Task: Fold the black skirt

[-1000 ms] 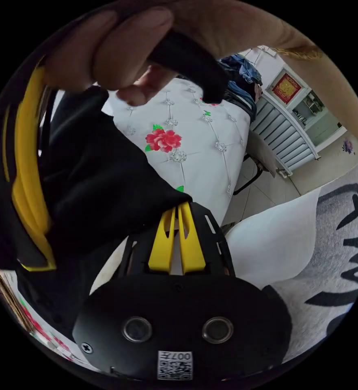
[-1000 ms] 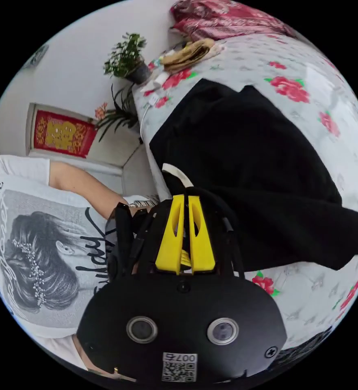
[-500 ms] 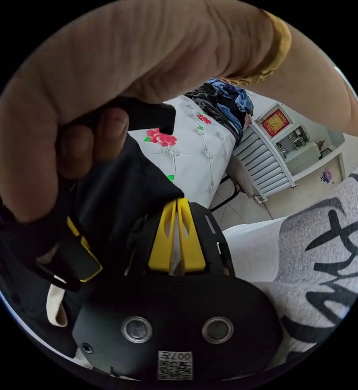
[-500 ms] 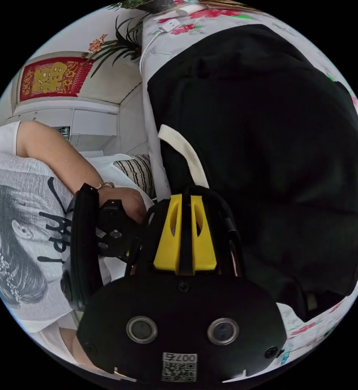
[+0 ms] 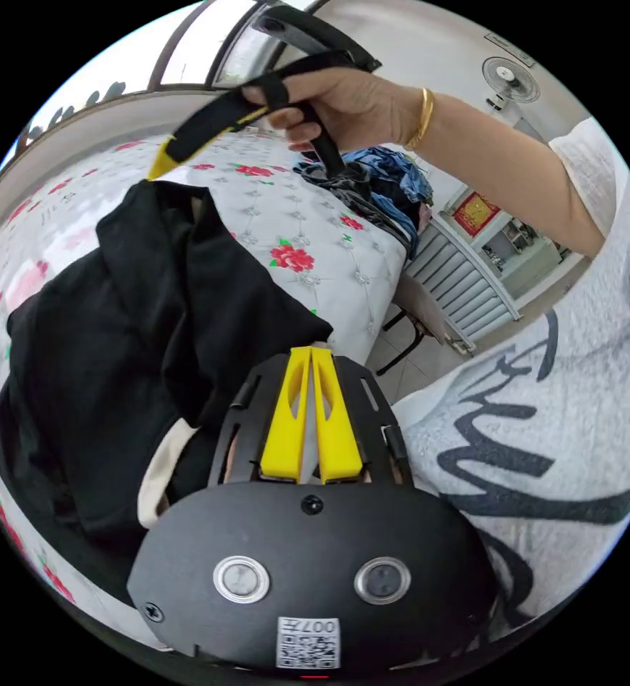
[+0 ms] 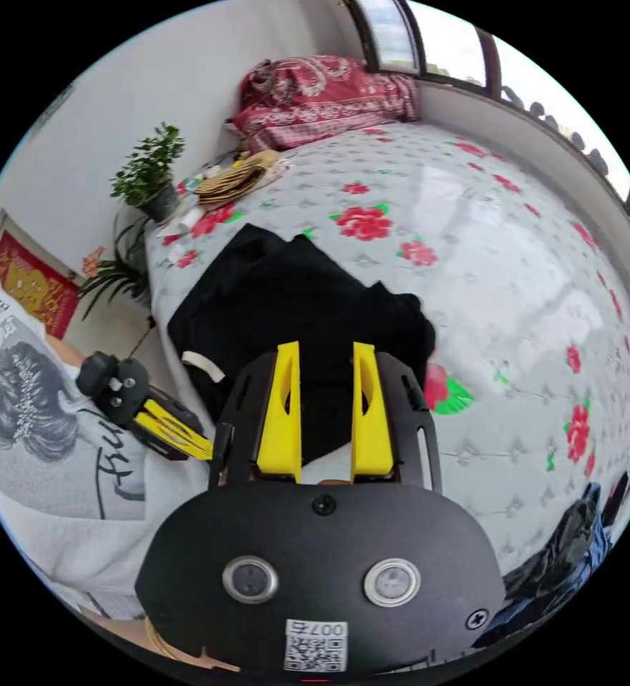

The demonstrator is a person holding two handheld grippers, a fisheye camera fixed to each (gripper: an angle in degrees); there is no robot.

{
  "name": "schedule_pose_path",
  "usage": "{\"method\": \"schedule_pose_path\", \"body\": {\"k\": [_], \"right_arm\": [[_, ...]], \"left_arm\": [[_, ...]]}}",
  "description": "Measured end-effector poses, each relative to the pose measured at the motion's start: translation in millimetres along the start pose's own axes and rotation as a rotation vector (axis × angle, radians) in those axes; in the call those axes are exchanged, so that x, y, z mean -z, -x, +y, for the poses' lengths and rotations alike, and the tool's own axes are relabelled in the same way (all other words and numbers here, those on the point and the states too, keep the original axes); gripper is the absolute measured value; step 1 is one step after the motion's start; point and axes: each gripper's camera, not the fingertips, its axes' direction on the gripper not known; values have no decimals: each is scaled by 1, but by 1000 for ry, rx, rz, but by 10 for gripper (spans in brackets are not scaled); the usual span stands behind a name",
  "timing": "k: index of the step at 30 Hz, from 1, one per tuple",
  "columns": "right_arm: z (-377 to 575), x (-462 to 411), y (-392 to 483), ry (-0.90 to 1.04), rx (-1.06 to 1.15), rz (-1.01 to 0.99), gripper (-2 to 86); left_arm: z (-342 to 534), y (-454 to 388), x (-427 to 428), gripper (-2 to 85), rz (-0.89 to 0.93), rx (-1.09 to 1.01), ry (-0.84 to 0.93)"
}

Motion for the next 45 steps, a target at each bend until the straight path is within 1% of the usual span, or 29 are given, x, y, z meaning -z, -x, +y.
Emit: {"method": "schedule_pose_path", "body": {"k": [3,4,6,9,12,16,19,22,23,25,26,27,30,31,32,33,34,36,39,41,43,45], "right_arm": [[-1,-24,-20,61,11,166,84],[-3,-30,-21,78,15,179,82],[-8,-57,-22,123,57,202,75],[-13,-83,-14,161,108,235,58],[-17,-102,-11,195,117,230,30],[-26,-106,-8,206,106,250,6],[-43,-107,-8,211,61,263,0],[-68,-124,3,240,64,252,-1],[-76,-141,13,257,90,273,-2],[-81,-184,29,324,164,311,-1],[-78,-217,36,400,202,321,-1],[-73,-231,42,372,227,444,0],[-62,-225,48,357,337,517,5],[-60,-219,45,347,340,501,7],[-58,-201,37,303,334,438,11],[-59,-177,24,235,295,351,15],[-61,-166,17,208,270,300,18],[-62,-124,-14,117,188,111,29],[-44,-96,-48,86,133,11,42],[-28,-95,-72,94,70,-39,49],[-18,-102,-92,122,19,-118,52],[-14,-105,-99,91,14,-187,53]], "left_arm": [[-20,6,0,18,-73,12,27],[-24,7,-4,23,-76,12,45],[-35,9,-18,46,-103,24,137],[-39,0,-21,55,-151,35,167],[-42,-13,-26,44,-201,34,215],[-47,-20,-34,1,-161,48,261],[-51,-26,-30,-7,-105,51,277],[-48,-35,-22,-9,-122,73,270],[-47,-39,-19,-9,-141,79,261],[-45,-41,-17,-10,-122,118,246],[-46,-41,-16,-10,-106,129,242],[-48,-42,-14,-10,-106,130,236],[-54,-40,-9,-10,-69,150,238],[-55,-39,-8,-10,-60,159,236],[-56,-38,-4,-10,-40,174,229],[-56,-37,1,-10,-22,184,210],[-56,-38,4,-10,-13,185,198],[-60,-42,22,-10,-11,173,159],[-75,-49,40,-10,-70,132,145],[-87,-52,42,-10,-100,112,151],[-95,-52,37,-10,-89,111,165],[-99,-49,25,-10,-79,143,211]]}}
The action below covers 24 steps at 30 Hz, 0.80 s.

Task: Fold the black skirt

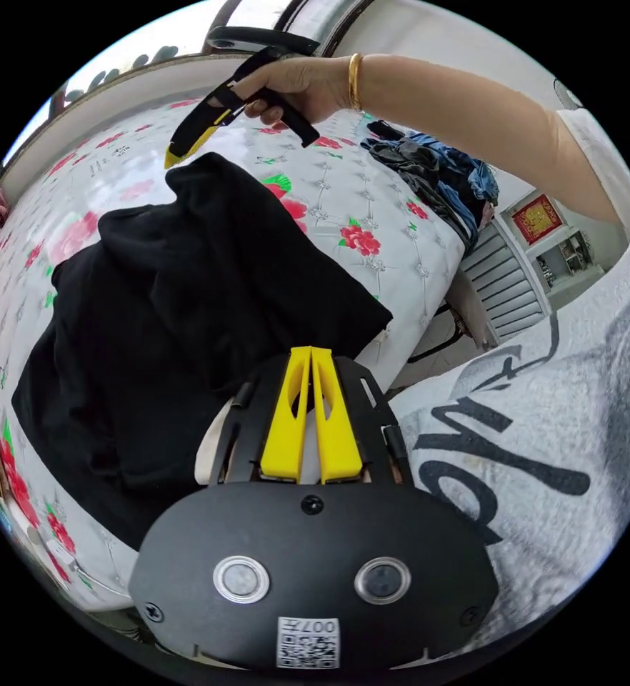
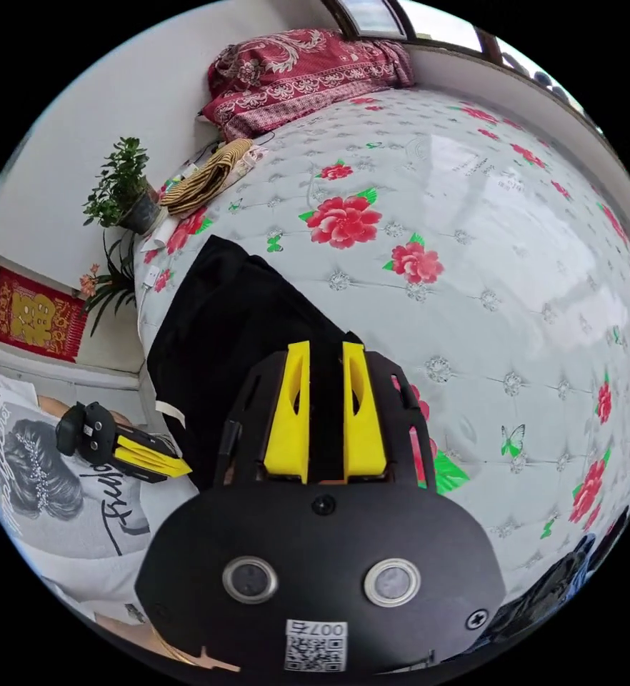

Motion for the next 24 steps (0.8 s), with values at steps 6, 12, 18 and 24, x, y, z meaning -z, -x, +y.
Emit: {"method": "schedule_pose_path", "body": {"k": [6,12,18,24], "right_arm": [[-17,-40,35,117,250,120,61],[-70,-4,49,16,500,-103,83],[-160,-57,60,173,631,-197,103],[-220,-116,82,258,707,-271,117]], "left_arm": [[21,6,24,-9,-18,113,-68],[127,70,69,4,78,780,-384],[182,75,66,73,5,1121,-519],[176,60,46,112,0,1150,-527]]}}
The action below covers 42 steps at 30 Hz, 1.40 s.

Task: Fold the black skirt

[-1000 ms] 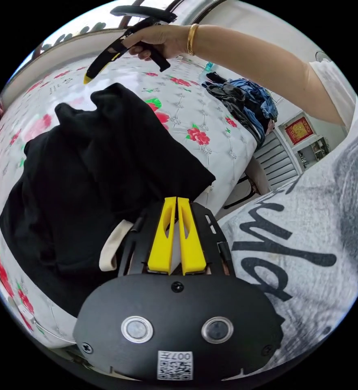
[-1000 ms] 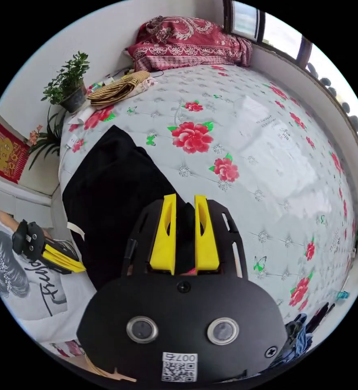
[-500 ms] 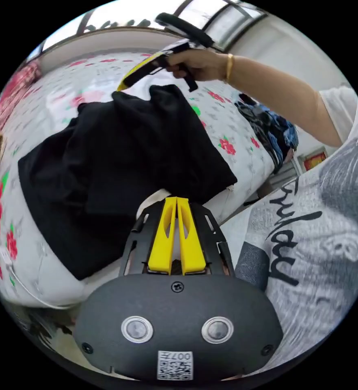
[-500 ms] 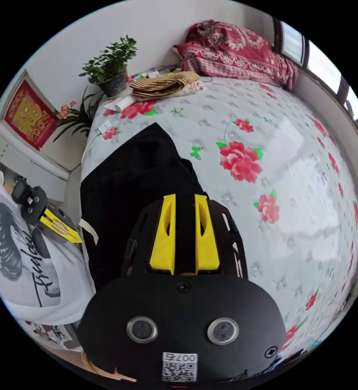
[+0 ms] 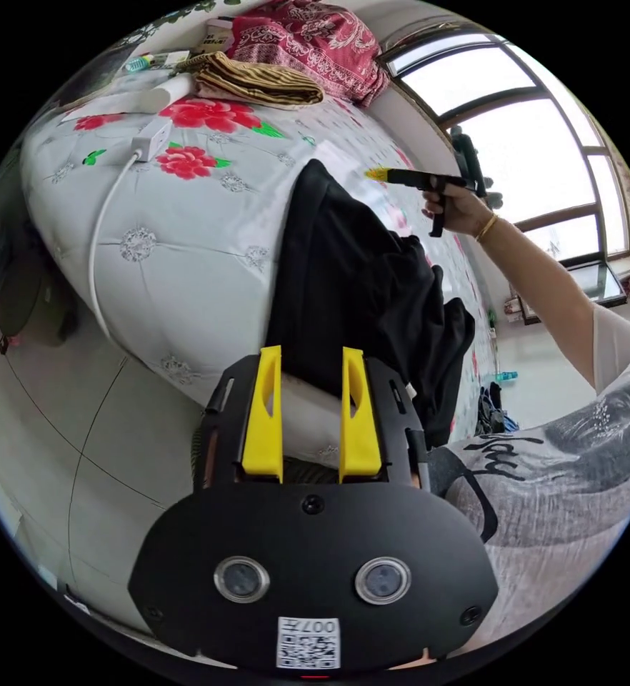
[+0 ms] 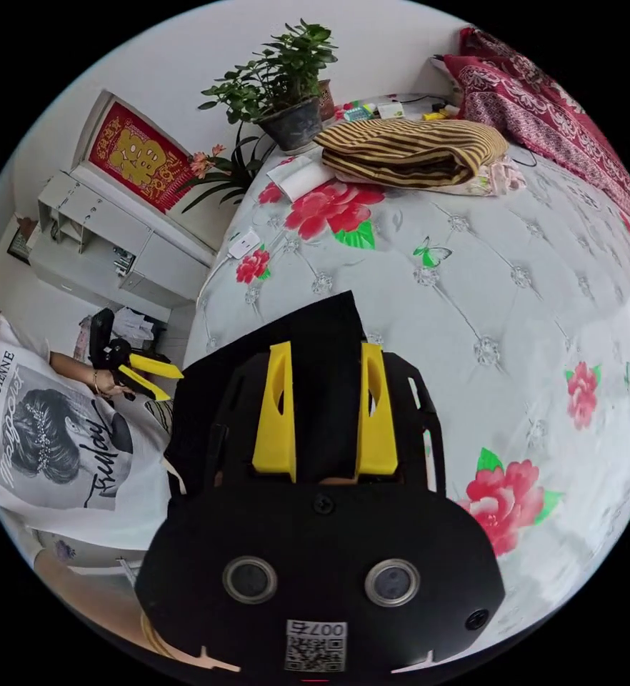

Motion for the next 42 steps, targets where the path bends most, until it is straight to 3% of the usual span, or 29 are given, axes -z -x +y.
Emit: {"method": "schedule_pose_path", "body": {"k": [8,10,16,19,23,30,34,37,42], "right_arm": [[-41,-49,-11,116,85,10,81],[-42,-52,-5,122,114,104,51],[-39,-32,-9,79,110,20,2],[-31,-1,-4,-16,109,-42,-1],[-4,64,19,-130,149,-64,-2],[109,178,60,-279,114,71,-3],[184,194,64,-308,-15,93,-3],[233,173,66,-280,-134,124,-3],[276,101,67,-218,-317,142,-2]], "left_arm": [[27,0,-12,53,-51,92,-53],[31,1,-15,32,-89,97,-54],[42,5,-22,-7,-92,-10,-37],[55,10,-4,-9,21,-47,-104],[66,-33,32,-10,101,-283,-120],[91,-140,43,-10,228,-788,104],[109,-170,7,-10,217,-941,254],[128,-186,-32,-10,144,-1005,372],[189,-201,-98,-10,-199,-1202,582]]}}
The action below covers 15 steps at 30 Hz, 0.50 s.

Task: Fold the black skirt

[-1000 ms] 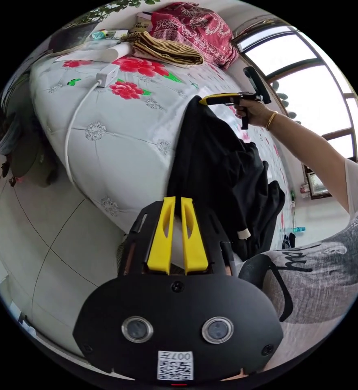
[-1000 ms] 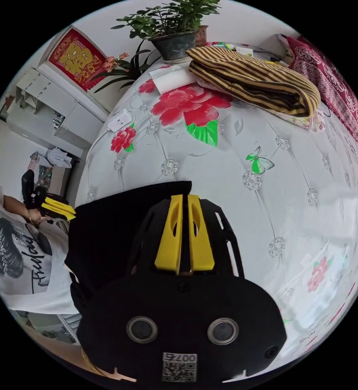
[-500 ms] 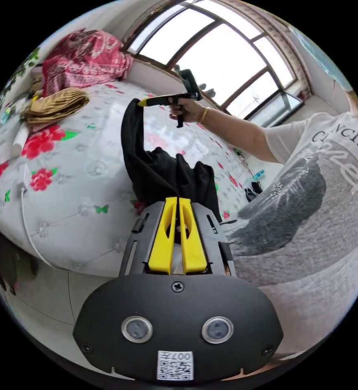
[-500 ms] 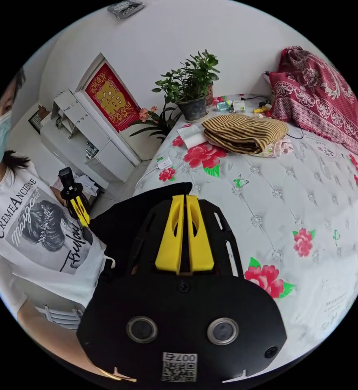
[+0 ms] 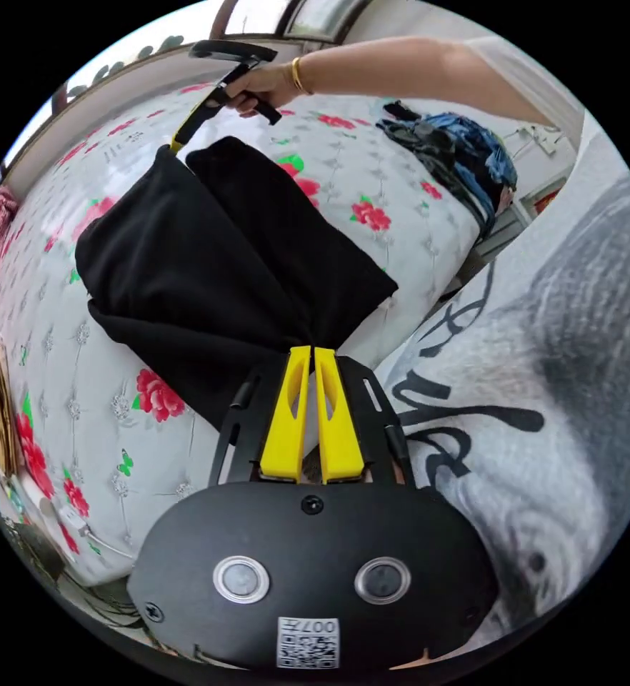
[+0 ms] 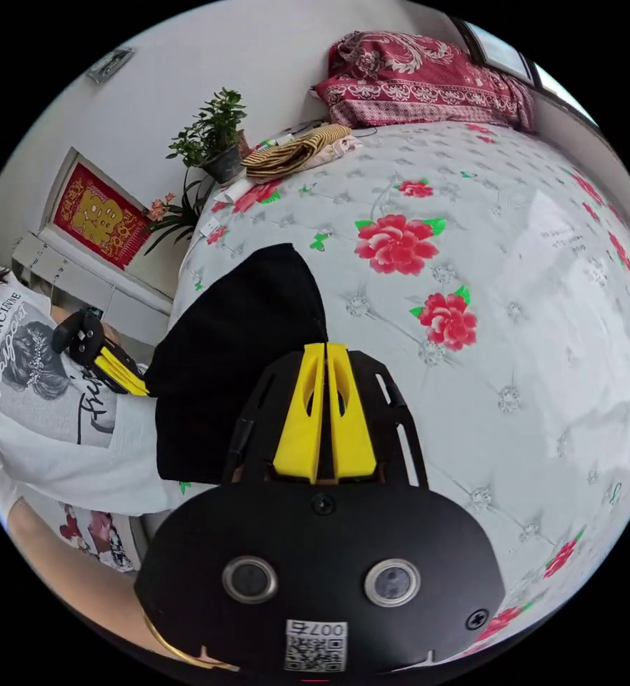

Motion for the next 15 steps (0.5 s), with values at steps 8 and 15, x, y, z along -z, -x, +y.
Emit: {"method": "schedule_pose_path", "body": {"k": [8,15], "right_arm": [[-6,-15,24,-99,-138,57,14],[-25,47,146,-288,-18,190,30]], "left_arm": [[1,-11,-16,-2,-38,45,54],[50,-2,66,12,83,111,-163]]}}
